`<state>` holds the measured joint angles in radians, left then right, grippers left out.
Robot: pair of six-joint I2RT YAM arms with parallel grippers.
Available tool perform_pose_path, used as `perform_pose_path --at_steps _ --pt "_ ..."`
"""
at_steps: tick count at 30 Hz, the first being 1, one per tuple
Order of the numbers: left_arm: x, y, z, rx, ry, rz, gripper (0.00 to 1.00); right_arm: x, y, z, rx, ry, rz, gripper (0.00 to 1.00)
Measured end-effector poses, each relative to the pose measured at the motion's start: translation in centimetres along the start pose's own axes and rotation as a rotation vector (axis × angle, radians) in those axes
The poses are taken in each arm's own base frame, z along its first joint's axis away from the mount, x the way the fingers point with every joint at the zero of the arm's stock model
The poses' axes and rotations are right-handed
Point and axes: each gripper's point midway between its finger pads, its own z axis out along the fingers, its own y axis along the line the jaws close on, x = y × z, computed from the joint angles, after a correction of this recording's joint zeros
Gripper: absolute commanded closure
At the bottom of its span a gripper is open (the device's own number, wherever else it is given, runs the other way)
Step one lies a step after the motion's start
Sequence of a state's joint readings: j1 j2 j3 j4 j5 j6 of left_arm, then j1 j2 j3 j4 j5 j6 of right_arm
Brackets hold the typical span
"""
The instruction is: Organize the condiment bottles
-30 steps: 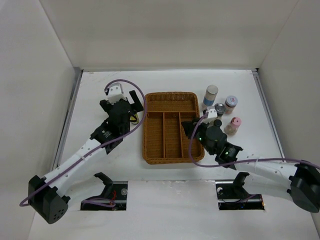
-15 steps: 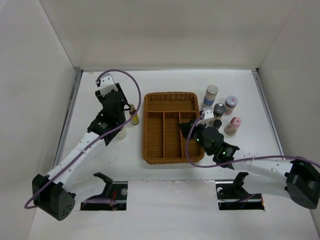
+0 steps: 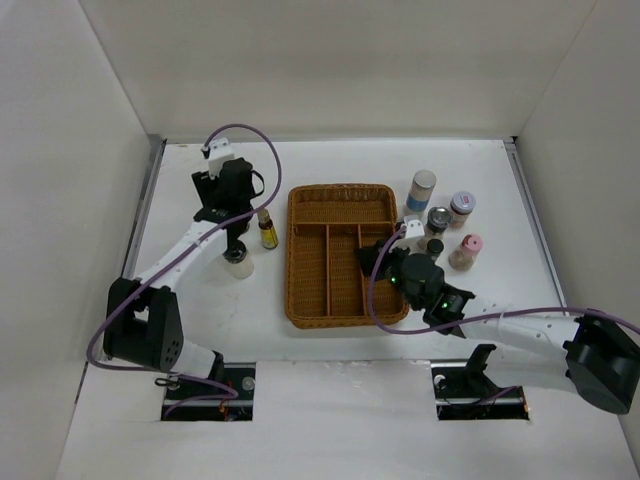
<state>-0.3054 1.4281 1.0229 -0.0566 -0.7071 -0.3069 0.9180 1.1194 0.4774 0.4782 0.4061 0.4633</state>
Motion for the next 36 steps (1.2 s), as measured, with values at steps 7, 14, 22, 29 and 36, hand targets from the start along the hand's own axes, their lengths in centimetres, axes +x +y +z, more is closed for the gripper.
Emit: perform_pose_path --at_steps 7,14,22,29,36 --pt "0.7 -0.8 1.1 0.023 0.025 0.003 0.46 0.0 0.0 0.0 -0.001 -0.001 0.0 0.66" --pt "0.6 -0.7 1.7 0.02 0.021 -0.013 0.6 0.0 0.1 0.0 -0.003 0.0 0.0 0.66" --pt "0.6 -1.0 2.1 0.026 0.015 -0.024 0.8 0.0 0.1 0.0 -0.004 -0.001 0.002 0.5" --pt "0.0 -0.8 1.5 0.032 0.009 -0.03 0.82 0.0 0.1 0.1 -0.005 -0.002 0.001 0.41" --pt "-5.6 -1.5 0.5 0.064 -0.098 -0.08 0.82 0.1 0.1 0.1 -0.003 0.0 0.0 0.42"
